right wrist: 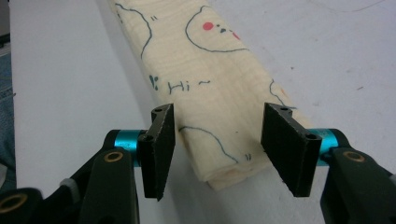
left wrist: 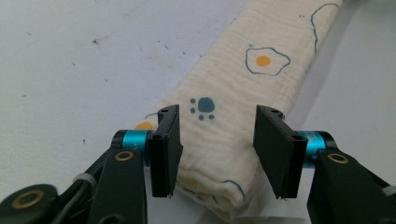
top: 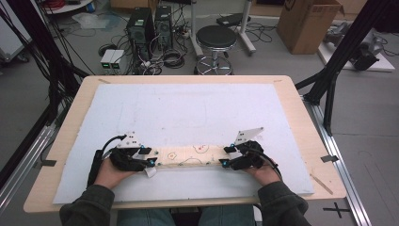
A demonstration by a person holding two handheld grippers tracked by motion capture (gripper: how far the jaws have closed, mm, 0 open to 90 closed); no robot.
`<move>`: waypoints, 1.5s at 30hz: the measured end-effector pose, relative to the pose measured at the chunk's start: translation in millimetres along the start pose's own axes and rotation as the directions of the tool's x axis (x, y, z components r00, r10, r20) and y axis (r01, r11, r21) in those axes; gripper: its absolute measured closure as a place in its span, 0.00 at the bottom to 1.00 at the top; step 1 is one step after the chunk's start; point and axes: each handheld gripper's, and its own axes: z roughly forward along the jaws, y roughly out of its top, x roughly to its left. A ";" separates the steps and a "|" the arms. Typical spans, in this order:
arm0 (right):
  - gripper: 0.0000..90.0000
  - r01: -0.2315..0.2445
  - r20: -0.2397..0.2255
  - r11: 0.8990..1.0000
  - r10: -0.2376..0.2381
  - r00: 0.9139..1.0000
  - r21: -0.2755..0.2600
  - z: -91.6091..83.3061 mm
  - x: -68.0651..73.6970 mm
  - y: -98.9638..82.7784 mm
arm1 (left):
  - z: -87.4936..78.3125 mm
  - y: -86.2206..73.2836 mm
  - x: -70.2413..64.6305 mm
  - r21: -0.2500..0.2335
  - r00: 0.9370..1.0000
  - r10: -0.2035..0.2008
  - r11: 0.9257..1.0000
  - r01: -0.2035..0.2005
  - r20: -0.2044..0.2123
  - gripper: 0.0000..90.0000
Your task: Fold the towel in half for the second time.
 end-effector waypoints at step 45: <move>0.43 0.045 -0.010 0.994 -0.046 0.999 -0.095 -10.7 8.3 -2.6 | 7.7 -8.7 -0.4 0.005 0.999 0.037 0.999 -0.037 -0.013 0.57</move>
